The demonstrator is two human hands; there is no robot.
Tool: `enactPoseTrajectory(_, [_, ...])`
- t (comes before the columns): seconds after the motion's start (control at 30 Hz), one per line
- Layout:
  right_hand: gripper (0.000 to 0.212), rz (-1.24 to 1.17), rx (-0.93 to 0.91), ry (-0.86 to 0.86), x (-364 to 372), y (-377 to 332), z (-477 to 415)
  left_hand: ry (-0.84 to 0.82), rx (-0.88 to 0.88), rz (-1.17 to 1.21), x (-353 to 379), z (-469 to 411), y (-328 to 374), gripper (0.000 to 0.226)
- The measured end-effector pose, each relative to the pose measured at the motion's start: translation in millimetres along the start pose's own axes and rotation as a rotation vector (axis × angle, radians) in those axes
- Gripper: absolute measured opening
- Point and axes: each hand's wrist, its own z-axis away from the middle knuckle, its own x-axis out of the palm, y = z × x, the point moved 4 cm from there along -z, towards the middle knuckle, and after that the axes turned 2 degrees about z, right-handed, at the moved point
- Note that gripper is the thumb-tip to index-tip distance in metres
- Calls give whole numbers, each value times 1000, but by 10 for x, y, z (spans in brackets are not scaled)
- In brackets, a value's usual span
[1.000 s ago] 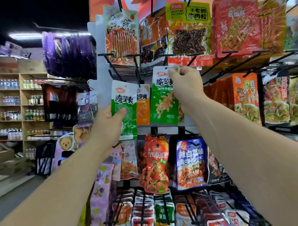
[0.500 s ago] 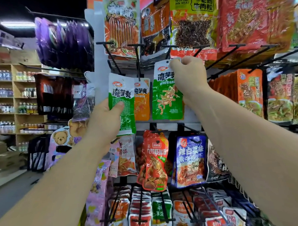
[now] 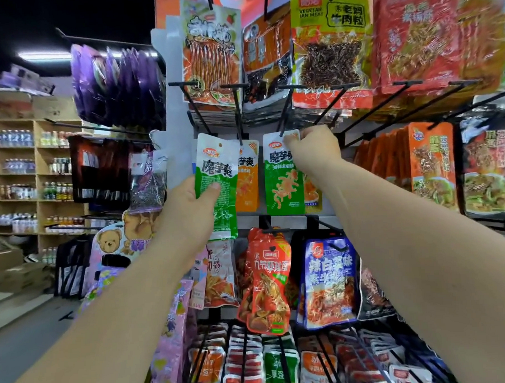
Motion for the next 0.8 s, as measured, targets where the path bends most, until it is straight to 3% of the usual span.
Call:
enactPoseTrajectory(0.13, [36,179,-102,54,-32,73,65,-2,1,-3,4,4,-11,22])
enactPoseTrajectory(0.27, [29,412,-492,176,-136,45,422,-17,19,-7,2,5,-5,29])
enactPoseTrajectory(0.3, [32,509,-605,138,-109,34,492,-20,26,-9,4,4,-5,28])
enactPoseTrajectory(0.37, [59,770,-706,-32,4,57,542,-29,38,-5,20,20,13,27])
enactPoseTrajectory(0.47, [85,1019,-654,-182,120,124,446,-36,57,5,36,31,27,25])
enactPoseTrajectory(0.8, [84,1125,-490,-313,430,196,191,-61,75,-1,51,20,25,24])
